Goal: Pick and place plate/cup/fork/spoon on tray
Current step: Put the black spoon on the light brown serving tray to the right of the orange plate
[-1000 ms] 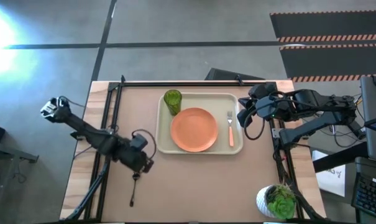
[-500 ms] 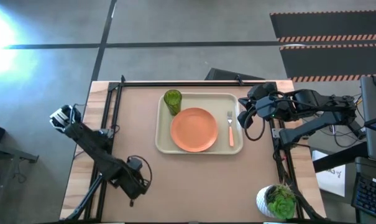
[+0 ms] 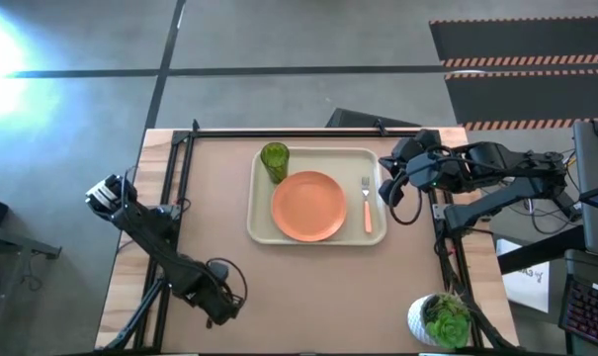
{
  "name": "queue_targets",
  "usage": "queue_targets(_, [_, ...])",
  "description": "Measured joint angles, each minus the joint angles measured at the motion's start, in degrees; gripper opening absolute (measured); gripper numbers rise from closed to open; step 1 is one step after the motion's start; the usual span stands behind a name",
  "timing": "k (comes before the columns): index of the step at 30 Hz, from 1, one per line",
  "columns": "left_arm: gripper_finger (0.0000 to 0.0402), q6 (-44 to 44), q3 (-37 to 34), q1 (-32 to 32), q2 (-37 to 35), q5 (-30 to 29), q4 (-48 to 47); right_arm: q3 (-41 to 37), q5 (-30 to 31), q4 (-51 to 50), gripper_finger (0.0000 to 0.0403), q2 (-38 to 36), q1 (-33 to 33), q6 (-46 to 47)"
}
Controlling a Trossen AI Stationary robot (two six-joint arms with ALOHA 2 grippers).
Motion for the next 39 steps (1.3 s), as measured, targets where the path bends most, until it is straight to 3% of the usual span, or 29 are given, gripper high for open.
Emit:
queue_targets(5, [0.0021, 0.0, -0.37, 0.02, -0.04, -0.01, -0.3, 0.0, -0.26, 0.0, 0.0009, 0.03, 0.0, -1.35])
queue_targets(16, [0.0154, -4.28, -2.12, 0.02, 0.12, 0.01, -0.1, 0.0, -0.28, 0.02, 0.0009, 0.03, 0.0, -3.25])
queue_targets(24, [0.0187, -4.42, -4.73, 0.28, 3.08, 0.01, 6.42, 0.0, -0.28, 0.34, 0.0009, 0.01, 0.0, -3.4])
queue_targets(29, [0.0186, -5.81, -6.92, 0.35, 4.36, 0.35, 10.71, 0.0, -0.28, 0.42, 0.0009, 0.01, 0.0, -3.4])
queue_targets(32, [0.0165, -5.81, -7.21, 0.62, 4.46, 0.67, 11.14, 0.0, -0.29, 0.45, 0.0009, 0.01, 0.0, -3.4])
queue_targets(39, [0.0022, -2.7, -7.56, 2.66, 4.39, -0.08, 12.82, 0.0, -0.28, 0.63, 0.0009, 0.01, 0.0, -3.25])
